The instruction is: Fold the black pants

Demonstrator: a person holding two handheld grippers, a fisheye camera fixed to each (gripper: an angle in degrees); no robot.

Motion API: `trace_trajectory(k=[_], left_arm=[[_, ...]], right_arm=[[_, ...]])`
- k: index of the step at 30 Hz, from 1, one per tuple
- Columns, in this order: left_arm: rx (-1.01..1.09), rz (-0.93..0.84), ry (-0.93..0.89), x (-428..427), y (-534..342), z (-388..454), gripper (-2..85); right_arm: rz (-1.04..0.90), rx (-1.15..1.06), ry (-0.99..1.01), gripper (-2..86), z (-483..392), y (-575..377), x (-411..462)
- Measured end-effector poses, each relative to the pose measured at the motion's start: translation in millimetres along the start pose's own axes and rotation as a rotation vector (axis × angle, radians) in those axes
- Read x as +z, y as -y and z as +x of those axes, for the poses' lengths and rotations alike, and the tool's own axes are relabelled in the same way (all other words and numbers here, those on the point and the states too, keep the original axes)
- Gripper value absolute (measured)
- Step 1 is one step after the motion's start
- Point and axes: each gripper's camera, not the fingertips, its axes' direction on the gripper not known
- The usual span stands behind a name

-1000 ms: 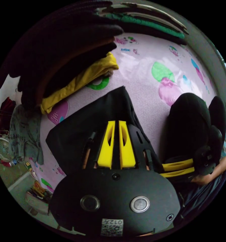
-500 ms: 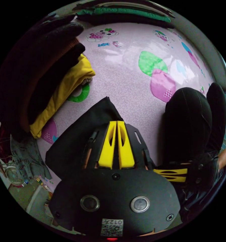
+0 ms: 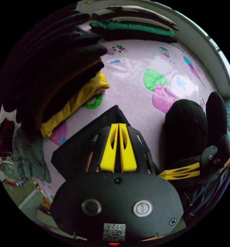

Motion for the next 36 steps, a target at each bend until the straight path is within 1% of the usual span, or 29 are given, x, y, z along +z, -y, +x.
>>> trace_trajectory(k=[3,6,7,8,12,19,22,25,28,30,33,36], left_arm=[[0.023,0.019,-0.016,-5,5,4,0.1],[0.032,-0.012,0.004,7,17,10,0.0],[0.029,-0.046,0.016,17,22,12,-0.1],[0.02,-0.078,0.033,26,26,12,-0.1],[-0.029,-0.095,-0.011,42,27,6,-0.2],[-0.04,-0.089,-0.036,43,24,5,-0.2],[-0.033,-0.017,-0.031,22,10,0,-0.1],[-0.057,0.015,0.046,-3,-18,-15,0.0],[-0.091,-0.03,0.072,-15,-51,-32,0.0],[-0.126,-0.067,0.123,-14,-71,-40,0.0],[-0.201,-0.123,0.145,0,-100,-52,0.0],[-0.298,-0.174,0.212,21,-119,-62,0.0]], right_arm=[[0.007,-0.071,-0.055,-0.8,-17,8,3],[-0.087,-0.113,-0.112,-0.8,-27,18,28],[-0.143,-0.105,-0.129,-0.8,-27,21,39],[-0.156,-0.102,-0.131,-0.8,-27,22,43],[-0.168,-0.13,-0.178,-0.8,-36,27,50],[-0.183,-0.185,-0.244,-0.8,-50,30,57],[-0.197,-0.168,-0.197,-0.8,-47,33,56],[-0.2,-0.123,-0.127,-0.8,-39,37,51],[-0.2,-0.119,-0.127,-0.8,-40,38,50],[-0.198,-0.138,-0.155,-0.8,-44,38,50],[-0.198,-0.164,-0.192,-0.8,-51,37,50],[-0.198,-0.162,-0.194,-0.8,-52,37,48]])
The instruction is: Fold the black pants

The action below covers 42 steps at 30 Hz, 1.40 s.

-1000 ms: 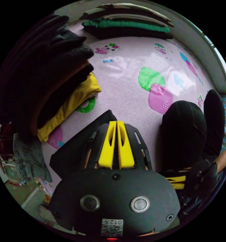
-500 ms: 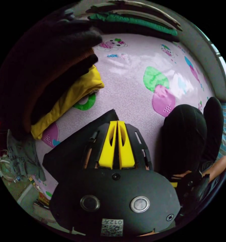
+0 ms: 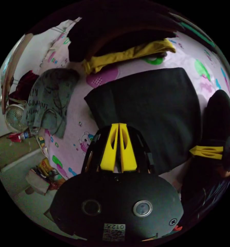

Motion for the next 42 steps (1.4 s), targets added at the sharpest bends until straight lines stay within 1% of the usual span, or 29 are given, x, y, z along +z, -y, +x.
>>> trace_trajectory(k=[2,4,7,11,14,17,19,21,24,26,28,30,32,33,34,35,38,42], left_arm=[[-0.045,-0.017,-0.003,12,-8,-4,0.0],[-0.055,0.009,-0.028,6,-17,-5,0.0],[-0.025,0.064,-0.072,-15,-45,-5,0.0],[0.015,0.122,-0.145,-30,-89,2,0.0],[0.072,0.066,-0.102,-22,-104,17,-0.1],[0.098,-0.009,-0.027,-2,-112,26,-0.1],[0.096,-0.027,-0.024,8,-115,26,-0.1],[0.094,-0.056,-0.054,18,-119,23,-0.1],[0.098,-0.063,-0.063,11,-122,18,-0.1],[0.077,-0.058,-0.026,-9,-124,10,0.0],[0.053,-0.002,-0.009,-32,-123,5,0.1],[0.053,0.091,-0.063,-57,-117,5,0.1],[0.116,0.201,-0.252,-78,-99,15,0.2],[0.167,0.218,-0.338,-82,-86,24,0.2],[0.19,0.217,-0.363,-82,-79,30,0.1],[0.232,0.204,-0.369,-81,-65,42,0.1],[0.282,0.149,-0.289,-68,-34,67,0.1],[0.203,0.188,-0.239,-64,-13,74,0.1]], right_arm=[[0.005,0.009,0.019,-0.8,2,-2,-4],[0.042,0.032,0.058,-0.8,6,-12,-19],[0.117,0.094,0.073,-0.8,20,-32,-41],[0.156,0.144,0.106,-0.8,32,-44,-53],[0.195,0.101,0.066,-0.8,20,-41,-62],[0.135,0.023,0.038,-0.8,4,-30,-55],[-0.005,-0.004,-0.052,-0.8,-2,-19,-35],[-0.059,-0.004,-0.034,-0.8,-1,-17,-29],[0.001,0.023,0.005,-0.8,4,-27,-46],[0.056,0.067,0.027,-0.8,11,-39,-60],[0.114,0.124,0.046,-0.8,20,-52,-74],[0.154,0.15,0.061,-0.8,23,-59,-81],[0.182,0.155,0.088,-0.8,22,-63,-86],[0.183,0.148,0.104,-0.8,19,-63,-86],[0.169,0.143,0.118,-0.8,17,-64,-85],[0.163,0.141,0.124,-0.8,16,-64,-84],[0.125,0.134,0.124,-0.8,11,-66,-78],[0.015,0.113,0.074,-0.8,1,-69,-62]])
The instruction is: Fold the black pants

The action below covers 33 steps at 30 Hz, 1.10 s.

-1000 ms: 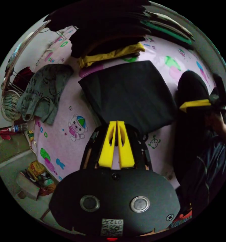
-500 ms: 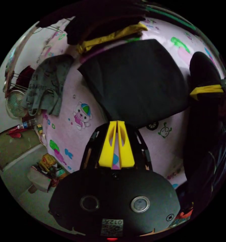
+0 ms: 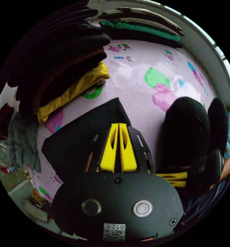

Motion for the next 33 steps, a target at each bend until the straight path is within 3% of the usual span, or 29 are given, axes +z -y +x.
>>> trace_trajectory(k=[7,21,26,29,33], left_arm=[[-0.029,-0.017,0.083,-1,17,6,-0.1],[0.014,-0.015,0.083,-37,-8,21,-0.1],[0.067,0.028,0.132,-54,-25,31,0.0],[0.053,0.05,0.089,-68,-35,26,0.2],[0.058,0.06,0.003,-108,-45,20,0.6]], right_arm=[[-0.048,-0.073,-0.112,-0.8,-25,-20,1],[-0.044,-0.148,-0.275,-0.8,-69,-95,-1],[-0.036,-0.078,-0.205,-0.9,-69,-126,-6],[-0.028,-0.011,-0.039,-0.8,-55,-148,-17],[0.186,0.029,0.013,-0.9,-50,-205,-59]])
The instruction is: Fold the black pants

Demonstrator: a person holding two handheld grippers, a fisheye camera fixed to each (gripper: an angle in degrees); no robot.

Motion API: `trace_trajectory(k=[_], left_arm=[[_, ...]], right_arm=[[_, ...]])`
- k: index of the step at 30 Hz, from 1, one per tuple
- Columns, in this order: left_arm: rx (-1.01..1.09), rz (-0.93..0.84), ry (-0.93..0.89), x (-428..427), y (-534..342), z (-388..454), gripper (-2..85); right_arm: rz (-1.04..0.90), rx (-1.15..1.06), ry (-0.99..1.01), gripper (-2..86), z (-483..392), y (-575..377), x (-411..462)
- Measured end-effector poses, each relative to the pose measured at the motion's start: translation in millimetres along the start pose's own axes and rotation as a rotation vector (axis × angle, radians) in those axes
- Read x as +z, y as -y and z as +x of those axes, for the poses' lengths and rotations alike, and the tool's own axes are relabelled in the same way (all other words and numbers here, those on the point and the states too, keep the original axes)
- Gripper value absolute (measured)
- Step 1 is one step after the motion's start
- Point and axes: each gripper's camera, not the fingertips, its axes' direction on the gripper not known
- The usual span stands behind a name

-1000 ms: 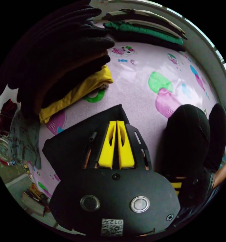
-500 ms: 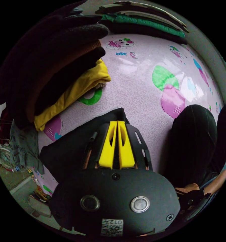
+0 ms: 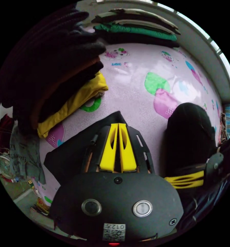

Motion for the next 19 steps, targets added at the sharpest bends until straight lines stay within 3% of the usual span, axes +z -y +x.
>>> trace_trajectory(k=[5,10,15,19], left_arm=[[0.038,0.215,-0.058,-75,11,30,0.7],[0.152,0.37,-0.251,-128,52,109,0.9],[0.384,0.396,-0.438,-153,92,216,0.8],[0.549,0.304,-0.6,-153,108,304,0.8]], right_arm=[[0.215,0.085,-0.012,-0.9,17,-67,-66],[0.427,0.264,-0.023,-0.9,46,-164,-136],[0.611,0.503,-0.13,-0.9,69,-281,-183],[0.641,0.729,-0.277,-0.9,73,-387,-193]])
